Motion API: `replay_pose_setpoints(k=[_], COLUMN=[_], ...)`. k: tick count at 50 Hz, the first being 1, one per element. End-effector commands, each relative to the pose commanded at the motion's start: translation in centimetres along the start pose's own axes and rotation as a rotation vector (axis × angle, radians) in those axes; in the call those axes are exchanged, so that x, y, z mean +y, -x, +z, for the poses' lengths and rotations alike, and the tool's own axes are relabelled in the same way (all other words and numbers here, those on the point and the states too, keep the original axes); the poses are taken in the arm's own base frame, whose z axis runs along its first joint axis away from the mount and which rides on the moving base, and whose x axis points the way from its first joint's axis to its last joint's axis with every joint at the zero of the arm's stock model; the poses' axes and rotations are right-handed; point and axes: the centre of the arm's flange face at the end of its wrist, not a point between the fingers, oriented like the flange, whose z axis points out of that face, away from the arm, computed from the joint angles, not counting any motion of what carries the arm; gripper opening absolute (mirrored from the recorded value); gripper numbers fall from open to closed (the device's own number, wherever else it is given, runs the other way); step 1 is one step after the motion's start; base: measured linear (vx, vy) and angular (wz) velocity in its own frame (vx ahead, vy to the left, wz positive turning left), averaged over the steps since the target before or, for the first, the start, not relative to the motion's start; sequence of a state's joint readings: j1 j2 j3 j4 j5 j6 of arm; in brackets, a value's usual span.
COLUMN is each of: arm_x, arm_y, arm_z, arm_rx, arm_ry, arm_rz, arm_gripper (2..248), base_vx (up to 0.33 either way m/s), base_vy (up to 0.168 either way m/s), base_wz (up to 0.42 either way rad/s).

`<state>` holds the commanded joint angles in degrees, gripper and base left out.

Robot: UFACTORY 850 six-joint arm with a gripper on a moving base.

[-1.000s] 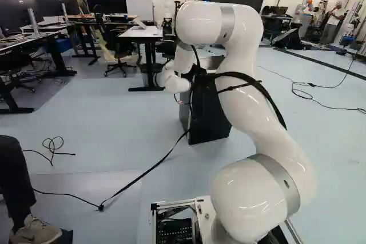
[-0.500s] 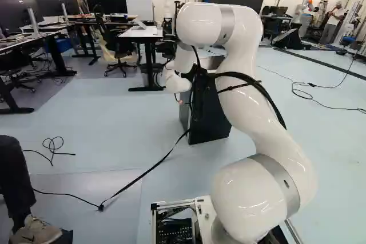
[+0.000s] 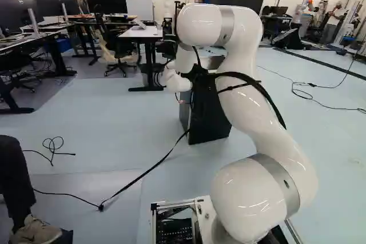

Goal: Open the fridge door

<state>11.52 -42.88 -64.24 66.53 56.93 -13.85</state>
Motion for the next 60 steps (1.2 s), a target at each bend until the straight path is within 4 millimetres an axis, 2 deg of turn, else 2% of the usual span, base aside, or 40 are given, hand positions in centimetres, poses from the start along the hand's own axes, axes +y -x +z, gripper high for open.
replay_pose_setpoints(k=[24, 42, 60], arm_x=[5.3, 8.8, 12.9], arm_y=[-0.6, -0.7, -0.5], arm_z=[-0.1, -1.2, -2.6], arm_rx=[-0.043, -0.061, -0.095], arm_ry=[0.184, 0.240, 0.382], arm_rz=[0.076, 0.072, 0.125], arm_gripper=[247, 247, 247], base_vx=[-0.001, 0.000, 0.001], base_vy=[0.002, 0.000, -0.001], base_wz=[0.007, 0.000, -0.003])
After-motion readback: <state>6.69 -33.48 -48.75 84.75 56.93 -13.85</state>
